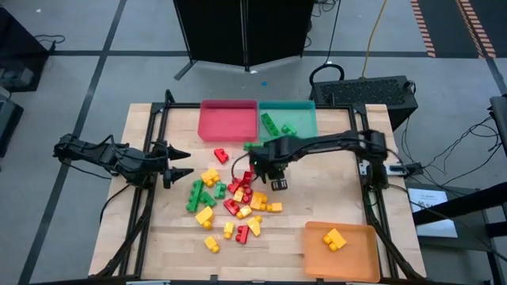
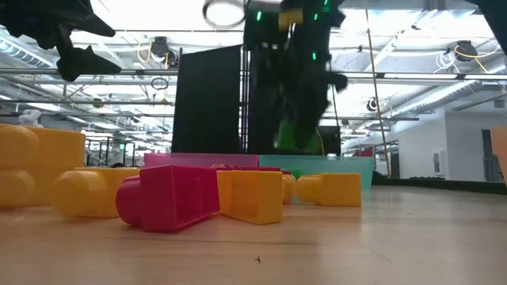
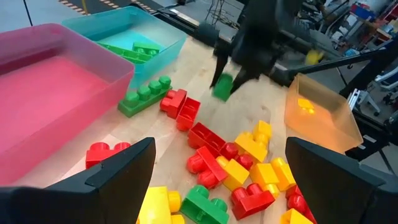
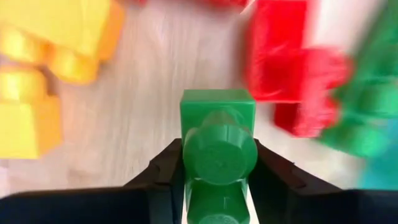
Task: Sort blocks
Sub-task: Put the green game piece into the green bin
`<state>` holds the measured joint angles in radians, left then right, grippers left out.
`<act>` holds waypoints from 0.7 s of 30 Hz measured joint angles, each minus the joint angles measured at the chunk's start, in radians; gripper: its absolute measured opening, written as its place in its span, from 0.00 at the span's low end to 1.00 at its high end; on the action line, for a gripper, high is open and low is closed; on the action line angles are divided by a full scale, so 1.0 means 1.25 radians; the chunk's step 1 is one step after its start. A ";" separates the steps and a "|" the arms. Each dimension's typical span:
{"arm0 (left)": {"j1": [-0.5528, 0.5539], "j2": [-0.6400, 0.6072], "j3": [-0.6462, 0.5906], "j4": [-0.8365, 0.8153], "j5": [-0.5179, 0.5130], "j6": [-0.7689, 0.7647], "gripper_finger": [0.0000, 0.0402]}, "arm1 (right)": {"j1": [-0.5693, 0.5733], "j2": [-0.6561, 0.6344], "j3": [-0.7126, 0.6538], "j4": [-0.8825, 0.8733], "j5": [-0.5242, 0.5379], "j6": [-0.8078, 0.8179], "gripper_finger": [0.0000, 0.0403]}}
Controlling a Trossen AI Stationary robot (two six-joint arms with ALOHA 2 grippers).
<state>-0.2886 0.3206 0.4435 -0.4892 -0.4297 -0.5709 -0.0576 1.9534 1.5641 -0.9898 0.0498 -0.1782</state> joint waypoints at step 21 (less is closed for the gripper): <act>0.000 0.041 0.000 -0.022 -0.103 -0.022 0.90 | -0.391 -0.041 0.018 0.078 0.031 0.216 0.29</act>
<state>-0.2882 0.3718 0.4438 -0.5165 -0.5585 -0.5987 -0.5468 1.9020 1.5864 -0.8923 0.0883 0.0918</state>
